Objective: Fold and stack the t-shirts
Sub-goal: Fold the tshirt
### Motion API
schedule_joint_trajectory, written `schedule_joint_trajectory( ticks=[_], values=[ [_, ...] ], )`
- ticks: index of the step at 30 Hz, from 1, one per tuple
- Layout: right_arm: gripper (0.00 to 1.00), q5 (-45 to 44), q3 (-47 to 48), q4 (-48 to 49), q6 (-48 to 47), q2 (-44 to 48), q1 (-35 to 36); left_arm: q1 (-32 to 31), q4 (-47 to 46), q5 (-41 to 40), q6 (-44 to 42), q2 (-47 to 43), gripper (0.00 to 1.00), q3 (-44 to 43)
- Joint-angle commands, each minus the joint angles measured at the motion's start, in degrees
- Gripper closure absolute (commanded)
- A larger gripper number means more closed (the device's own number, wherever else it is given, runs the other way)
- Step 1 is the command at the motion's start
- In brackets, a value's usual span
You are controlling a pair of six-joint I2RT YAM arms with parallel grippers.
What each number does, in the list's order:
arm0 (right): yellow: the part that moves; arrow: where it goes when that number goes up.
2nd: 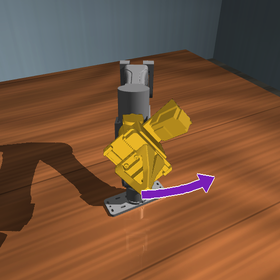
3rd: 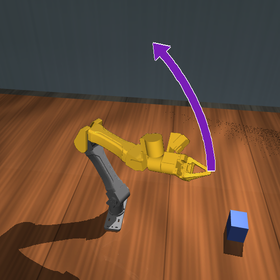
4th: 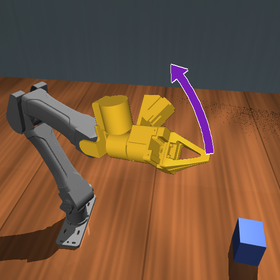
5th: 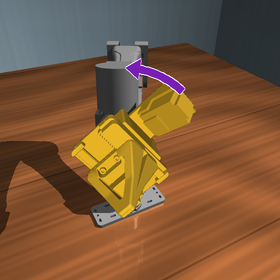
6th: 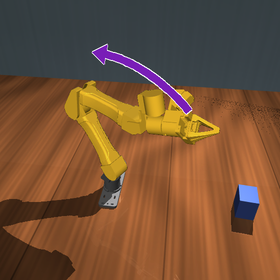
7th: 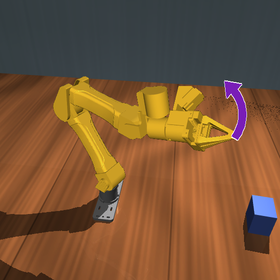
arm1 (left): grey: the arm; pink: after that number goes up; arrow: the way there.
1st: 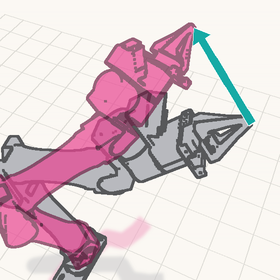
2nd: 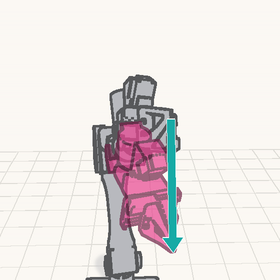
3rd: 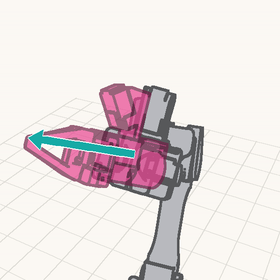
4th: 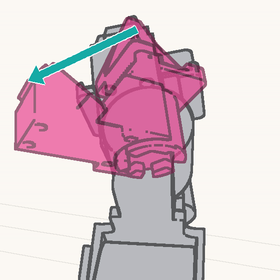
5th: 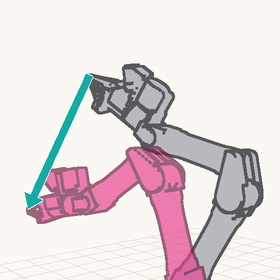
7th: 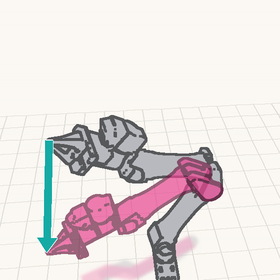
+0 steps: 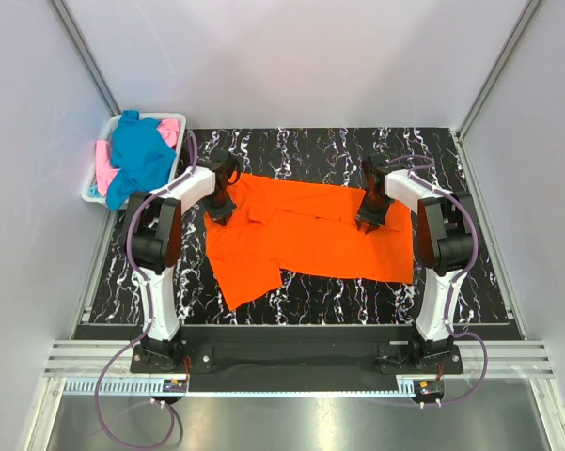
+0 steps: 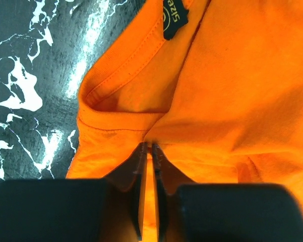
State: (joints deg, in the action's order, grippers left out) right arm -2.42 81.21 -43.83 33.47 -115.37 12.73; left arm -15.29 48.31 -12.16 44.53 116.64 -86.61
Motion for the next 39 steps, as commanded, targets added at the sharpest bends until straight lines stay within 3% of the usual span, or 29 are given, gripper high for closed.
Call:
schedule_joint_trajectory(
  ticks=[1,4,20,30,31,34,39],
  values=[
    [0.66,-2.33,-0.79,-1.52,-0.16,-2.23,0.19,-0.09,-1.12,0.65,-0.85,1.13,0.94,0.12],
    [0.66,-2.33,-0.79,-1.34,-0.25,-2.14,0.19,-0.09,-1.03,0.39,-0.85,1.31,1.00,0.12],
    [0.67,-2.95,-0.70,-1.34,0.19,-1.96,0.19,-0.18,1.16,-9.72,1.96,-5.63,1.00,1.79],
    [0.68,-2.95,-0.88,-1.34,0.45,-2.14,0.28,-0.62,1.35,-7.79,1.00,-4.14,1.00,1.36],
    [0.67,-2.95,-0.96,-1.43,0.54,-2.14,0.19,-0.71,1.17,-7.35,0.73,-3.97,0.91,1.01],
    [0.67,-2.86,-0.97,-1.34,0.36,-2.14,0.28,-0.80,0.56,-6.65,0.20,-4.14,0.79,1.26],
    [0.68,-2.86,-1.05,-1.34,0.19,-2.31,0.19,-0.80,-2.25,-2.96,-0.67,-4.49,0.73,2.58]
  ],
)
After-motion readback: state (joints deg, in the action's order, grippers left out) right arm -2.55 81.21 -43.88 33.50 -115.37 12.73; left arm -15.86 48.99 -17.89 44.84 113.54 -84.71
